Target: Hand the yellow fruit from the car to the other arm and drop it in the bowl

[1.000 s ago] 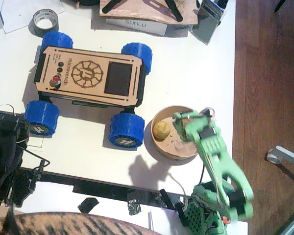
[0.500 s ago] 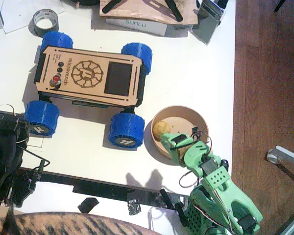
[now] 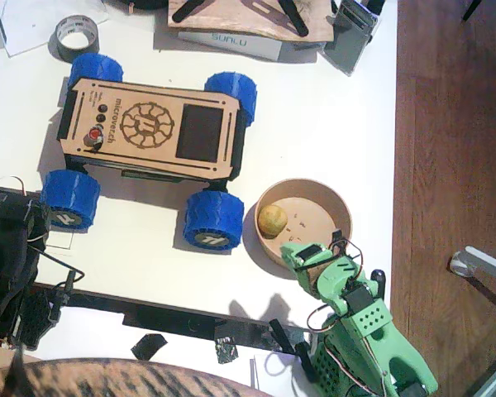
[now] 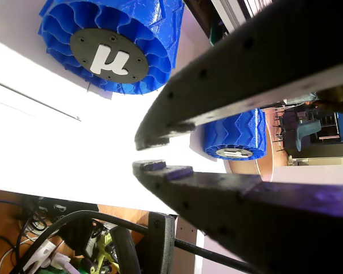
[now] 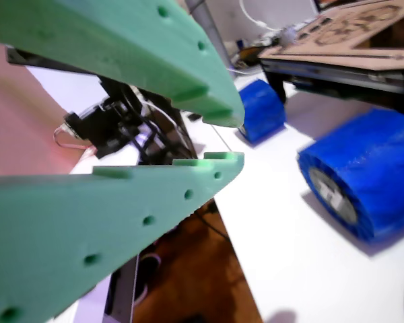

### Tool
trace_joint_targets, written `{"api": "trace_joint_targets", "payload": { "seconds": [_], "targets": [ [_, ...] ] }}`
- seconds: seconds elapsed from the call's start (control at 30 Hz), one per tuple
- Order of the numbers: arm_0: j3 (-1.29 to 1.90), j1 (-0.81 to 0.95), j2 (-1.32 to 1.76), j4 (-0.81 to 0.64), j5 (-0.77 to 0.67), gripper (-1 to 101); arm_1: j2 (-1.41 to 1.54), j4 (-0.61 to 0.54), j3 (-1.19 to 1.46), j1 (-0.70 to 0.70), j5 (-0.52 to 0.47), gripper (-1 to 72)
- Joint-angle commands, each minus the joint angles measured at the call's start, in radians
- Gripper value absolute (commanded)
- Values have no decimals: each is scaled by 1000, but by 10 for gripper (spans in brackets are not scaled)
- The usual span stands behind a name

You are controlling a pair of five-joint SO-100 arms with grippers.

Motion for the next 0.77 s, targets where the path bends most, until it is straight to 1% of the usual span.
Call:
{"api": "trace_joint_targets", "payload": {
  "seconds": [0.0, 0.07, 0.23, 0.73],
  "targets": [
    [-14, -5, -3, -9, 2, 11, 15, -5, 17, 12, -14, -1],
    [-14, -5, -3, -9, 2, 11, 15, -15, 61, -2, -38, -1],
    [-14, -3, -3, -9, 2, 11, 15, 8, 60, -29, -52, -1],
    [-14, -5, -3, -8, 2, 11, 15, 5, 66, 0, -60, -1]
  ]
}}
